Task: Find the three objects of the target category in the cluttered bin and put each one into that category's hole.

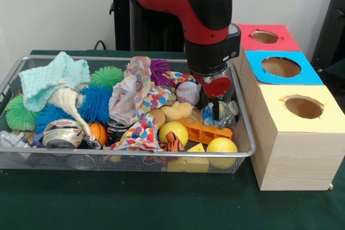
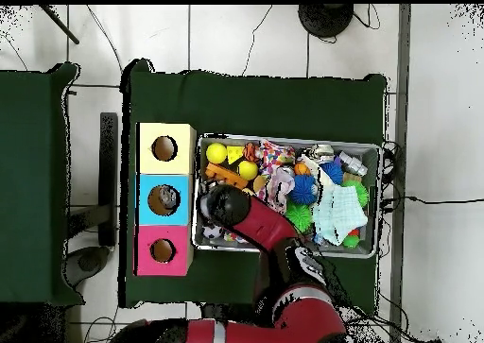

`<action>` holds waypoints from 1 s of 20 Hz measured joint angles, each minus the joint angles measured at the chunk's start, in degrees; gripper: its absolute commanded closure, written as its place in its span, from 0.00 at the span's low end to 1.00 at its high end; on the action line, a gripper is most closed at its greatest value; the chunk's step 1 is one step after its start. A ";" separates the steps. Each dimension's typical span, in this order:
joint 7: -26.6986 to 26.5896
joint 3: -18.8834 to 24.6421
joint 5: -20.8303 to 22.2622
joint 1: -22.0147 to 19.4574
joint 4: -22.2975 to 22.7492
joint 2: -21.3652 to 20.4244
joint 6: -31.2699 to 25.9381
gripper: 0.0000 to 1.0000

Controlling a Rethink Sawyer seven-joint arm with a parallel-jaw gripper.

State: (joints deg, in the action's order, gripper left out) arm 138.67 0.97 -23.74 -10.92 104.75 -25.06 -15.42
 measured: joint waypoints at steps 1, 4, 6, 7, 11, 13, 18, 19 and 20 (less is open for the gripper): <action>0.00 0.28 0.01 -0.27 0.01 0.10 0.29 0.00; 0.00 0.99 0.02 -1.01 0.03 0.11 0.71 0.00; 0.00 1.44 0.01 -1.52 0.17 0.11 0.72 0.00; 0.00 1.47 0.01 -1.57 0.18 0.11 0.72 0.00; 0.00 1.73 0.02 -1.90 0.19 0.14 0.71 0.00; 0.00 1.78 0.50 -2.01 0.22 0.16 0.67 1.00; 0.00 1.65 1.40 -1.96 0.24 -0.07 0.61 1.00; 0.00 1.62 1.41 -1.90 0.20 -0.13 0.61 1.00; 0.00 1.60 1.42 -1.84 0.17 -0.19 0.61 1.00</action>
State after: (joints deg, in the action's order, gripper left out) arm 138.67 2.57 -22.33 -12.76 104.92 -25.25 -14.80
